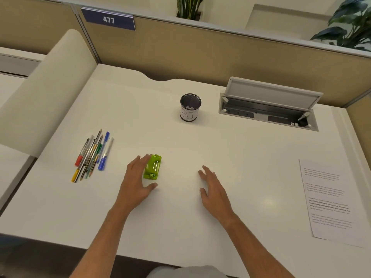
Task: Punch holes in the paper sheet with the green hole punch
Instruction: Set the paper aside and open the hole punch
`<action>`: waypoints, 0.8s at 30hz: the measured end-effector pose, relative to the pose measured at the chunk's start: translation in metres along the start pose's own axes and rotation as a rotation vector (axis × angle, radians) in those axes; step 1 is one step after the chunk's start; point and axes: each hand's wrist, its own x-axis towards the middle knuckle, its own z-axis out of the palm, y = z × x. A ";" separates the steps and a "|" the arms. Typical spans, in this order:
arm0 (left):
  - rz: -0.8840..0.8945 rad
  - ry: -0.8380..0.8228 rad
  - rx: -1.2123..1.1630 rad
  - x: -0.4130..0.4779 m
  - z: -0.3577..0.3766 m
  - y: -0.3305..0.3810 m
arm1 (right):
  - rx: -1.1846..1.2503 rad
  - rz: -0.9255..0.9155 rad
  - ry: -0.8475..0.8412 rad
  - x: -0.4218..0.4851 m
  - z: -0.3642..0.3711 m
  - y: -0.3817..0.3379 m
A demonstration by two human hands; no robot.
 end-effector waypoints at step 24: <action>-0.118 0.253 -0.292 -0.065 0.051 0.039 | -0.336 -0.190 0.163 0.022 0.005 -0.006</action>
